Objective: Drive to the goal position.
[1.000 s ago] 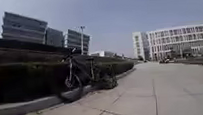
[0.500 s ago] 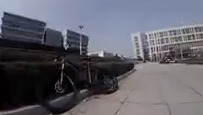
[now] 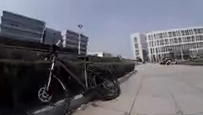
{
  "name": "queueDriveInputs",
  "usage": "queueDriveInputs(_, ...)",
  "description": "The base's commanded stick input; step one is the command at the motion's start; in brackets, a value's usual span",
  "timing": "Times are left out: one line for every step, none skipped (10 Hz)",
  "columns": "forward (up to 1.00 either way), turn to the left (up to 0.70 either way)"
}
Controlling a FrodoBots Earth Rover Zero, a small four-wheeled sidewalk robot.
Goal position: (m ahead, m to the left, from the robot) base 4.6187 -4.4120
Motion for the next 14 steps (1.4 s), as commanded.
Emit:
queueDriveInputs(0.7, -0.13)
queueDriveInputs(0.7, -0.35)
queueDriveInputs(0.7, -0.35)
queueDriveInputs(0.7, -0.35)
queueDriveInputs(0.7, -0.35)
queueDriveInputs(0.7, -0.35)
queueDriveInputs(0.7, -0.35)
queueDriveInputs(0.7, -0.35)
queueDriveInputs(0.7, -0.35)
queueDriveInputs(0.7, -0.35)
queueDriveInputs(0.7, -0.35)
queueDriveInputs(0.22, -0.11)
queueDriveInputs(0.0, 0.0)
queueDriveInputs(0.0, 0.0)
